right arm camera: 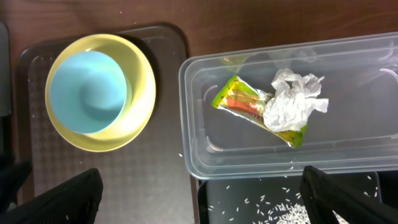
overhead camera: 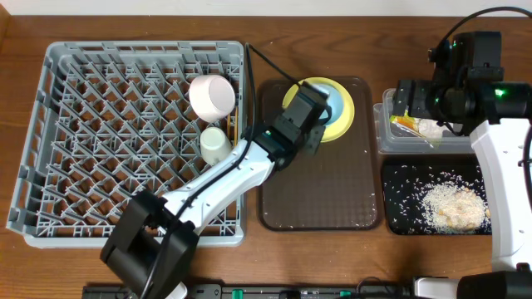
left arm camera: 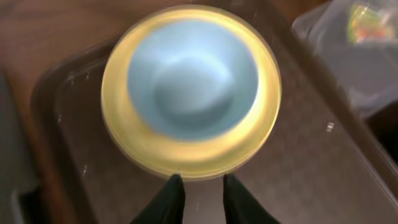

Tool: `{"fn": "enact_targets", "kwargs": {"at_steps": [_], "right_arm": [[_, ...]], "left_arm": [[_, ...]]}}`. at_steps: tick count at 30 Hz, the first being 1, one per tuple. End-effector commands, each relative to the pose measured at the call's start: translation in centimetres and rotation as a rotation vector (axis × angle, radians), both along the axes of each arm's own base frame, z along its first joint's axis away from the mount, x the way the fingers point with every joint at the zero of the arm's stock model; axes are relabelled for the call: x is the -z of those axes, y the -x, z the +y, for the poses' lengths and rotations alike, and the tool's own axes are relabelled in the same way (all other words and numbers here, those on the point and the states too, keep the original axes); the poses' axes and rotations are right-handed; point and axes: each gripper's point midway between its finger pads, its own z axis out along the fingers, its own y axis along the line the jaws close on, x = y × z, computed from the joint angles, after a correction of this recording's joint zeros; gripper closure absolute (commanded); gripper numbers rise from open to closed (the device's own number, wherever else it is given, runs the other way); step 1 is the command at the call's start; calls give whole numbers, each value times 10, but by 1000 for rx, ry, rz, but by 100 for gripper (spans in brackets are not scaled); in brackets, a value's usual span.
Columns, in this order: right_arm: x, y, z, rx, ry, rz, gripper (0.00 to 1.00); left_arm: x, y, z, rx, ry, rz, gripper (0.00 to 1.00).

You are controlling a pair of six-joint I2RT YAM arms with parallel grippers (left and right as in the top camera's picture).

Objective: Sort waste into correct bins and load items into the dishwasher rack
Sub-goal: 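Grasp the rim of the blue bowl on the yellow plate and lift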

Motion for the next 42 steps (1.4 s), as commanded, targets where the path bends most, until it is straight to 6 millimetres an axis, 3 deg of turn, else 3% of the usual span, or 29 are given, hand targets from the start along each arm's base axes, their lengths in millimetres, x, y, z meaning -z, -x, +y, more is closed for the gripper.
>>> {"fn": "enact_targets", "kwargs": {"at_steps": [1,14,23,27,33,38,42], "right_arm": [[-1,-1,2,-16,7,-1,1],[-1,0,2,-16,7,-1,1],[-1,-1,2,-15,6,-1,1],[-1,0,2,-16,7,-1,1],[-1,-1,2,-16,7,-1,1],[-1,0,2,-15,6,-1,1],[-1,-1,2,-16,7,-1,1]], "left_arm": [[27,5,10,-38,-53,58,76],[82,-10,-1,-40,-67,73,76],[98,-16,1,-57,-82,65,75],[109,-1,13,-56,-141,137,75],[118,48,37,-60,-224,350,75],[99,89,61,-80,-315,462,69],[77,100,64,-63,-317,458,64]]}}
